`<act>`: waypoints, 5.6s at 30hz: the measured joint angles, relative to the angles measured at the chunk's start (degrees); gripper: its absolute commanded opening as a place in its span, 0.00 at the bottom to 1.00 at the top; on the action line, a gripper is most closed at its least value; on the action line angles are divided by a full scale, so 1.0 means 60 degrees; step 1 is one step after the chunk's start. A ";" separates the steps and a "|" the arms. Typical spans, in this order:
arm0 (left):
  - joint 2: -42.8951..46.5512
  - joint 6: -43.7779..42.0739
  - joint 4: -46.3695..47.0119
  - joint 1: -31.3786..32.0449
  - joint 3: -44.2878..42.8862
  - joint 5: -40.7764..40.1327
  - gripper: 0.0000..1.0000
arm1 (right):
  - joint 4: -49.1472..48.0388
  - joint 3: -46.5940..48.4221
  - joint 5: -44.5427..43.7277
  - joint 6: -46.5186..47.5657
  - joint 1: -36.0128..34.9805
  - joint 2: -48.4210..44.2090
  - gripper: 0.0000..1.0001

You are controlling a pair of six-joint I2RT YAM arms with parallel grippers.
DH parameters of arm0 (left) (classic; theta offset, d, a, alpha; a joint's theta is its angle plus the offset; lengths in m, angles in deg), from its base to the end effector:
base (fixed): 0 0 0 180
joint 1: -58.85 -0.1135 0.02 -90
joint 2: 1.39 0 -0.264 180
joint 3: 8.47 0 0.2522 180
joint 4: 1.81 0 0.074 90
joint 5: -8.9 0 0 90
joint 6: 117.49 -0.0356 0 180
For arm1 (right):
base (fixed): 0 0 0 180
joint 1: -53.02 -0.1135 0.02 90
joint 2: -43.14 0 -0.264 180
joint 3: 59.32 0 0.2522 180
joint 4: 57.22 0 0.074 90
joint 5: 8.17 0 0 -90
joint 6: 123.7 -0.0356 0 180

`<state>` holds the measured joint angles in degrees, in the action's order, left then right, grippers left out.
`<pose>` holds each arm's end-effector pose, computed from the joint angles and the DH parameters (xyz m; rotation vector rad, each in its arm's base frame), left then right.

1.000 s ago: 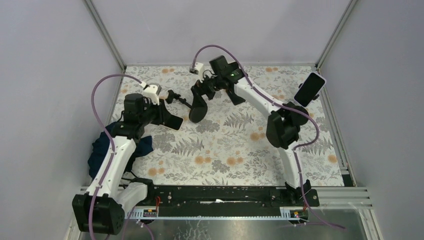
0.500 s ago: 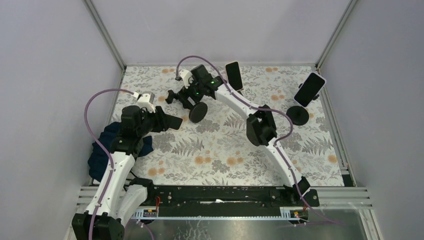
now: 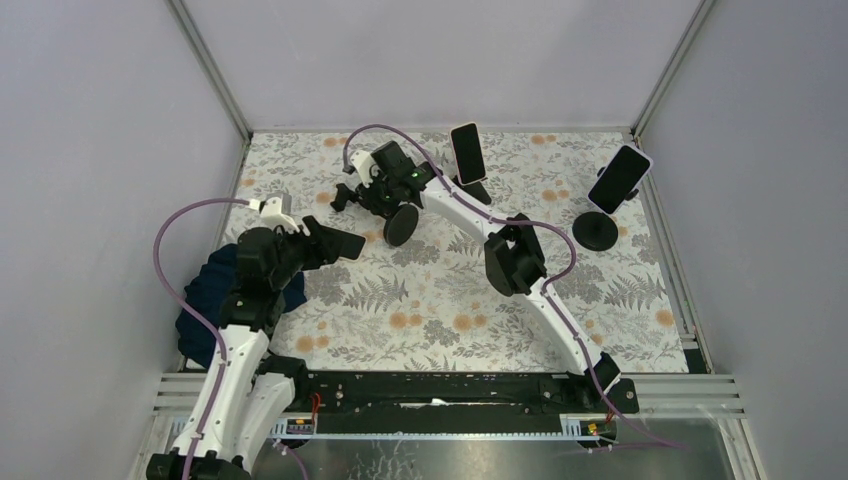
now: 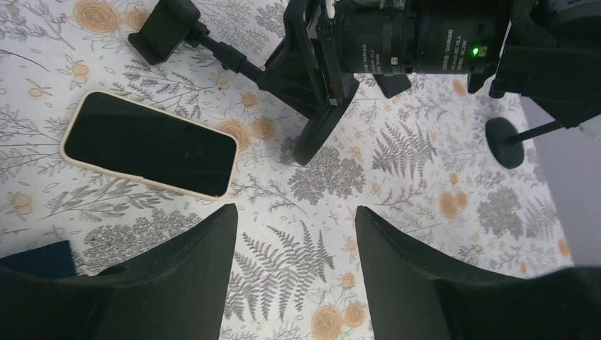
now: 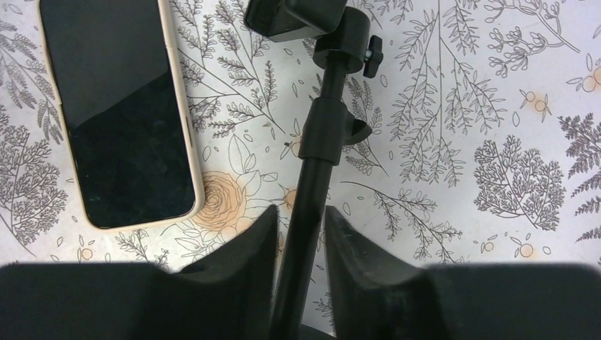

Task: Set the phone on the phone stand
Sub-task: Adjust the phone stand at the center of the board.

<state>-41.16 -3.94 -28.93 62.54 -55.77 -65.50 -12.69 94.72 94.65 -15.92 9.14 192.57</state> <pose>0.1682 -0.0204 0.2791 -0.1493 1.9367 -0.5786 0.4141 0.4092 0.1983 -1.2777 1.9062 0.4925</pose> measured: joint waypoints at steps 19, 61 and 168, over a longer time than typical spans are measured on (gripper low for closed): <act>0.0026 0.2667 0.1836 0.0000 0.1468 0.0882 0.70 | 0.0266 -0.0667 -0.1475 0.0510 0.0011 -0.0437 0.39; -0.7388 0.7901 1.1602 0.5384 0.0831 -0.1767 0.69 | -0.3483 -1.3012 0.3177 -0.1381 0.2637 -1.0659 0.00; -1.1391 -0.3741 1.4539 0.5916 -0.0583 0.0994 0.37 | 0.6787 -0.4947 0.3625 -0.0248 0.3639 -0.6714 0.31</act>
<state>-109.51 -26.39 58.30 98.03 -59.27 -59.54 28.03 65.04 116.40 -17.40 30.98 152.29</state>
